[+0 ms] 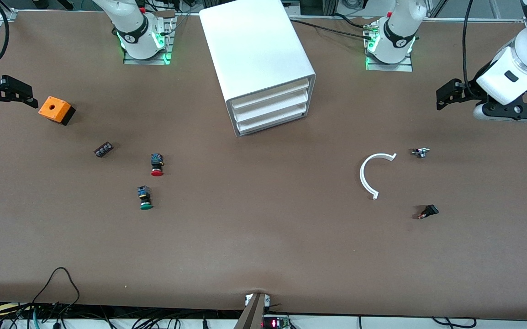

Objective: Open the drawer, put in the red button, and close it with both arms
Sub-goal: 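Move the left gripper toward the drawer while the right gripper approaches the red button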

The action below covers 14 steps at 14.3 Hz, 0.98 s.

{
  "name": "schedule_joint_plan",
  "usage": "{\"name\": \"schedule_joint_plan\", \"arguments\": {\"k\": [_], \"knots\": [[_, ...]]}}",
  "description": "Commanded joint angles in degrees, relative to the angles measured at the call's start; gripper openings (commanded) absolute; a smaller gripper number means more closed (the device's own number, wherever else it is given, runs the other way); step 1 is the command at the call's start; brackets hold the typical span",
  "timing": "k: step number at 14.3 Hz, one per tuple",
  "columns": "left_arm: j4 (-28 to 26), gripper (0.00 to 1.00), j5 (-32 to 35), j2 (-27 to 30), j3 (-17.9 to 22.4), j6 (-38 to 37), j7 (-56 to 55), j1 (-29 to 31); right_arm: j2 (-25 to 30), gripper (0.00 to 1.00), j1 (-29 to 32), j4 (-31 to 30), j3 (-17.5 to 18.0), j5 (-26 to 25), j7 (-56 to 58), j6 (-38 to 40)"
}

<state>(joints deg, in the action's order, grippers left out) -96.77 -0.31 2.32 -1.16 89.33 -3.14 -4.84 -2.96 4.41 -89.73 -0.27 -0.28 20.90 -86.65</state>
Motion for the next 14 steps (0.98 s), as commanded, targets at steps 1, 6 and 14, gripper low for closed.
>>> {"name": "schedule_joint_plan", "arguments": {"k": [1, 6, 14], "knots": [[2.0, 1.0, 0.0, -0.9, -0.2, -1.4, -0.4, -0.2, -0.6, 1.0, 0.3, 1.0, 0.2, -0.3, 0.4, 0.2], [2.6, 1.0, 0.0, -1.4, -3.5, -5.6, -0.6, -1.0, -2.0, 1.0, 0.3, 1.1, 0.2, -0.9, -0.6, 0.0], [8.8, 1.0, -13.0, -13.3, -10.4, -14.7, 1.3, -1.1, -7.2, 1.0, 0.3, 2.5, 0.2, 0.0, -0.4, -0.6]]}}
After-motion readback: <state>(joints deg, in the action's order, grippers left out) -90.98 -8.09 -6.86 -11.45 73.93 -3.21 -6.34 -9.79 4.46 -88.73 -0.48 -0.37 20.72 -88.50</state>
